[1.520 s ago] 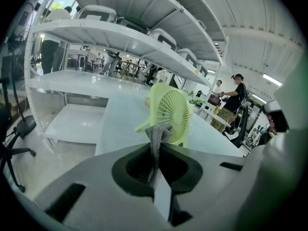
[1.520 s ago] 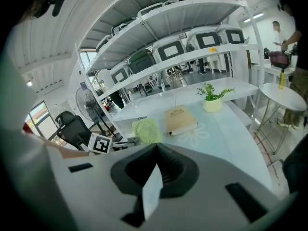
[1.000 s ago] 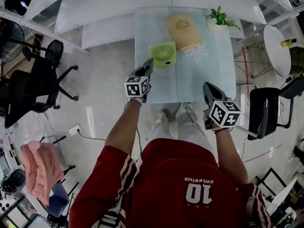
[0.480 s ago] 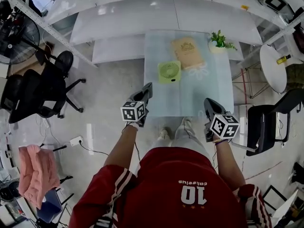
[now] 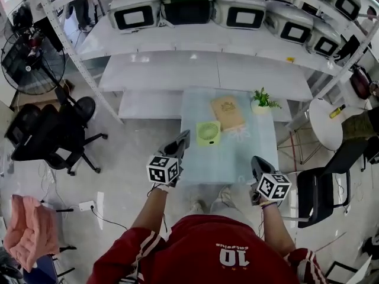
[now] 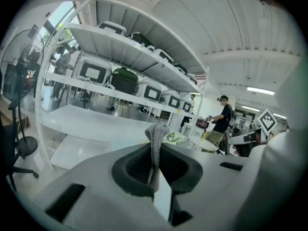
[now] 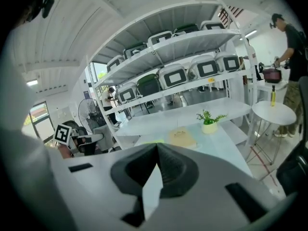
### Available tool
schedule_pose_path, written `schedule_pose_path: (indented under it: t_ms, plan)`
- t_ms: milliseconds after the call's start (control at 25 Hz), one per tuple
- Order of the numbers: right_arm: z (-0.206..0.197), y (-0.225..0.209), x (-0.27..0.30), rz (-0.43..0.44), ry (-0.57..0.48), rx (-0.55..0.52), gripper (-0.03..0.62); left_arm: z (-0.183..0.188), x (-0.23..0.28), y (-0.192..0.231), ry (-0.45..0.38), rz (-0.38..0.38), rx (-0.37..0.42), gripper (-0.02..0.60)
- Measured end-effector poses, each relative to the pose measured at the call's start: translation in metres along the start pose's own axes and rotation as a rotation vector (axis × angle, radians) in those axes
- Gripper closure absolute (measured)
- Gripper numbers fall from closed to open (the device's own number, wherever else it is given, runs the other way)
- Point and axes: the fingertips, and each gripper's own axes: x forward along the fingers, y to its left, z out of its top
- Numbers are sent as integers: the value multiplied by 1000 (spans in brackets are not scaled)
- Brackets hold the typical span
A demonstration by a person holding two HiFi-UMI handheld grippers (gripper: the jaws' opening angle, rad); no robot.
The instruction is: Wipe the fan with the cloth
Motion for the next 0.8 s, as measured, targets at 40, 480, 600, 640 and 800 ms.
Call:
schedule_pose_path:
  t_ms: [40,480,600,640,800]
  plan:
    - [9,0,-4,-4,-18,-2,589,10,-3,-5,-20,-9,-3,555]
    - [57,1,-53,27,-136,-44,589,39,-55,-62,-119,-38,-13,555]
    - [61,4,-74,61,-156,-57,589,40,-68,-95,-139,-46,-2,555]
    - [61,5,-83,72,-159,-59,589,41,-73,-108,-144,-50,6,555]
    - [63,7,-128,99,-175,-91,589,50,-94,-167,-171,-70,45,555]
